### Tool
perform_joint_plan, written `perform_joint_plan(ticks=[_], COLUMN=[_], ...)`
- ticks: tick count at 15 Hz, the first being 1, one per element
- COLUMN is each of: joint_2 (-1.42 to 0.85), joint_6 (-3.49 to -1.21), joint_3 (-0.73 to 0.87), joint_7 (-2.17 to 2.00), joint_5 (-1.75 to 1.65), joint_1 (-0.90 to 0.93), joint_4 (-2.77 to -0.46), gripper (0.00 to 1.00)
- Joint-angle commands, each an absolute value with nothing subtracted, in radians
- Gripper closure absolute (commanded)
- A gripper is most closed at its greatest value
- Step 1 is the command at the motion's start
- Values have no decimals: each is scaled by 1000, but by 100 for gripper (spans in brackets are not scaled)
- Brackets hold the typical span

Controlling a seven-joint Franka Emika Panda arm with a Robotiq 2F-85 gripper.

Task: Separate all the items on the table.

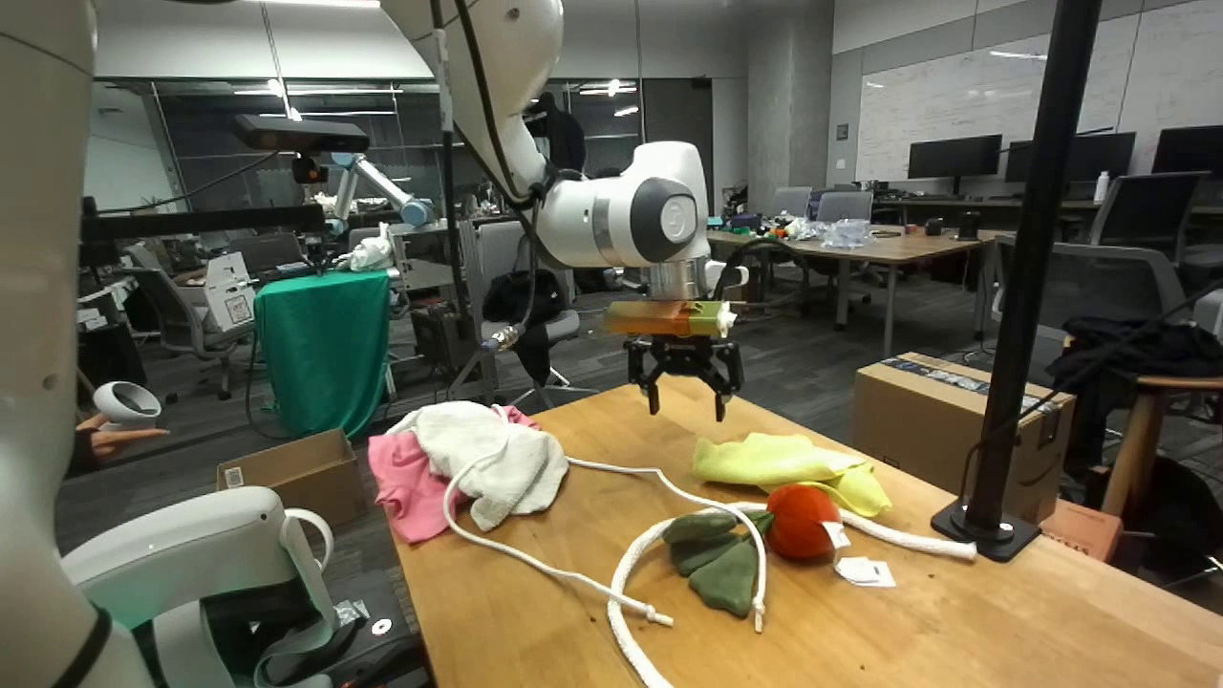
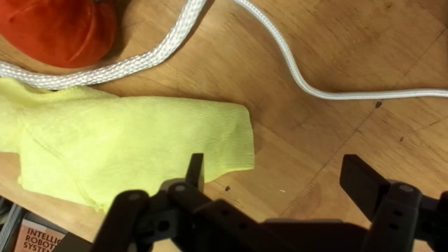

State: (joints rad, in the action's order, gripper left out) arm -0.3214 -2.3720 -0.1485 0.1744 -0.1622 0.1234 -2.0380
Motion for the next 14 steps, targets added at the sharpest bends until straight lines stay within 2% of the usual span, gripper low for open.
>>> perform_joint_plan(ticks=[1, 14], joint_2=[-382, -525], joint_6=[-2321, -2270], joint_3=[-145, -131], joint_7=[224, 270], joint_5=[-115, -72], joint_1=[100, 45], joint_4=[-1941, -1814], gripper=[0, 0])
